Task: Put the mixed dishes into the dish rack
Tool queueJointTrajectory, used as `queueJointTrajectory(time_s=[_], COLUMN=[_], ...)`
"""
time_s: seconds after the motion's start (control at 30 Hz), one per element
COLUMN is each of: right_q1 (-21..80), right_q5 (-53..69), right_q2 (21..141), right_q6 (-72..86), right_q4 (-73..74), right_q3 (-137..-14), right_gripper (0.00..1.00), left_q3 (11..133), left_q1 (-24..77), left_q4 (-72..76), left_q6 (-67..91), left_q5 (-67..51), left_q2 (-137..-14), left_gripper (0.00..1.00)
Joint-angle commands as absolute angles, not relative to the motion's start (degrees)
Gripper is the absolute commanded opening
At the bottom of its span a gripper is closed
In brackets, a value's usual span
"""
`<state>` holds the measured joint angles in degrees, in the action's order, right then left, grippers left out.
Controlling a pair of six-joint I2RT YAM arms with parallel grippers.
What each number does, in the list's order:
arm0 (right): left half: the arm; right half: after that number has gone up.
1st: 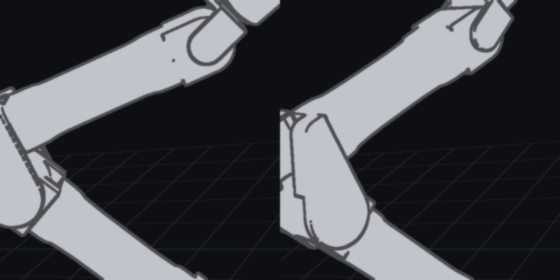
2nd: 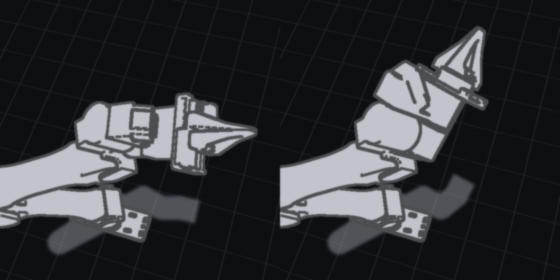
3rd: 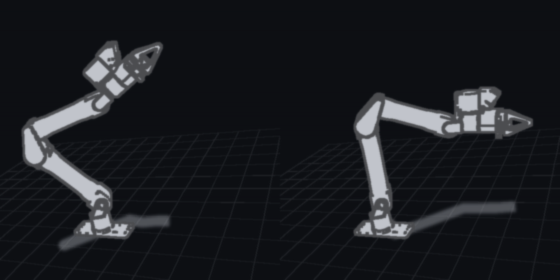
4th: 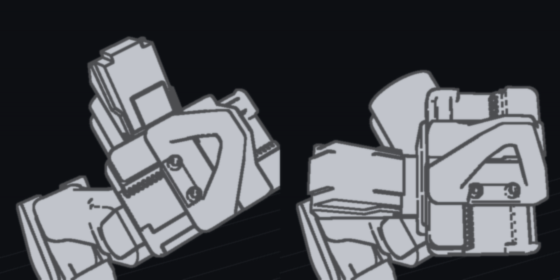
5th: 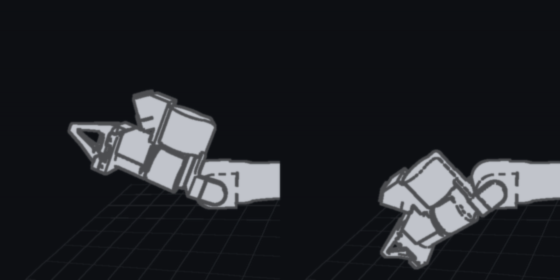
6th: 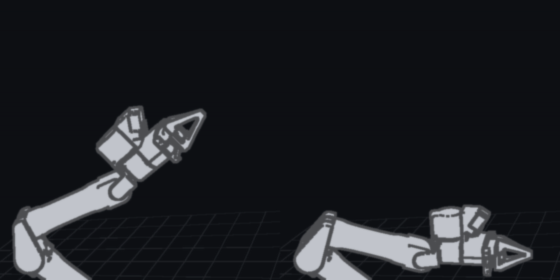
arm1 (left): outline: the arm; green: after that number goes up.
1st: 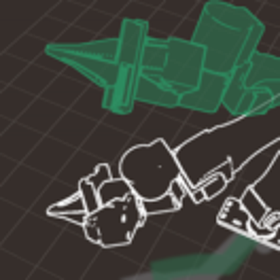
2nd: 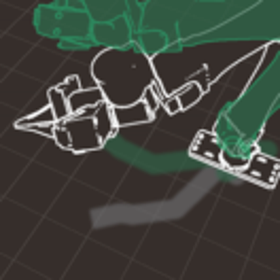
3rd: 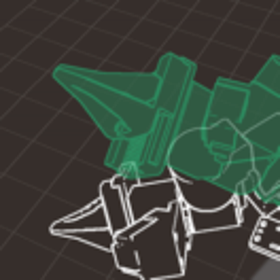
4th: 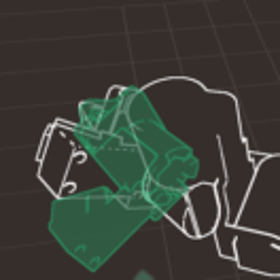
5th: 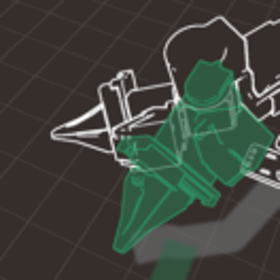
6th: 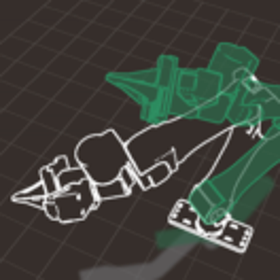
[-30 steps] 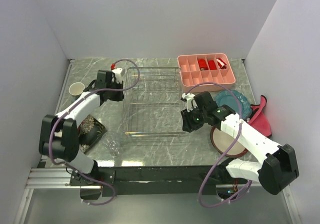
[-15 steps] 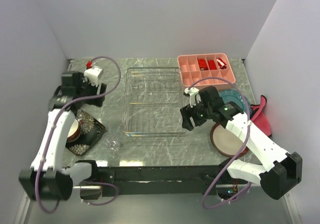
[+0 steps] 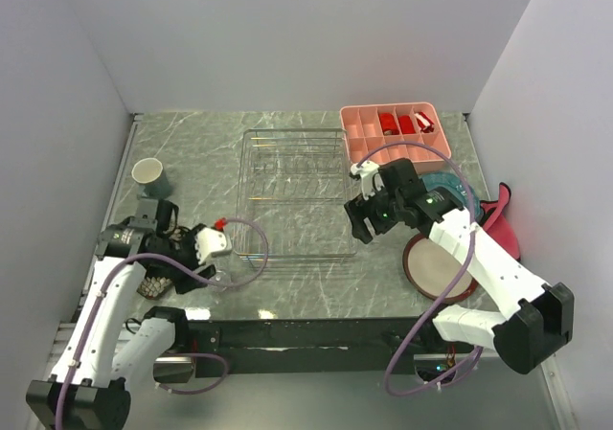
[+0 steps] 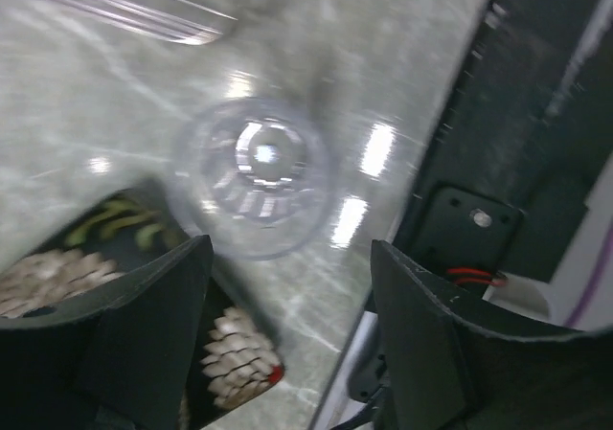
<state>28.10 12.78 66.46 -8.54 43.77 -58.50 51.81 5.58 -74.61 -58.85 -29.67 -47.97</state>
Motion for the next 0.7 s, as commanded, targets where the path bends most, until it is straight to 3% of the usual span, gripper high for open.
queueJointTrajectory(time_s=[0.0, 0.27, 0.67], right_q1=[27.7, 27.6, 27.1], right_q5=[10.6, 9.8, 7.9], right_q2=[67.1, 65.5, 62.6], right_q6=[-11.9, -11.2, -9.8], right_q4=[41.6, 39.8, 38.3], right_q3=[-62.1, -60.3, -59.2], right_gripper=[0.84, 0.84, 0.84], left_q3=[48.3, 44.6, 39.1], left_q1=[9.7, 17.8, 28.2], left_q4=[-76.2, -68.5, -59.2], left_q6=[-62.7, -53.4, -44.2], left_q5=[-30.4, -25.7, -17.7], left_q2=[-46.3, -48.7, -51.1], left_gripper=[0.72, 0.68, 0.46])
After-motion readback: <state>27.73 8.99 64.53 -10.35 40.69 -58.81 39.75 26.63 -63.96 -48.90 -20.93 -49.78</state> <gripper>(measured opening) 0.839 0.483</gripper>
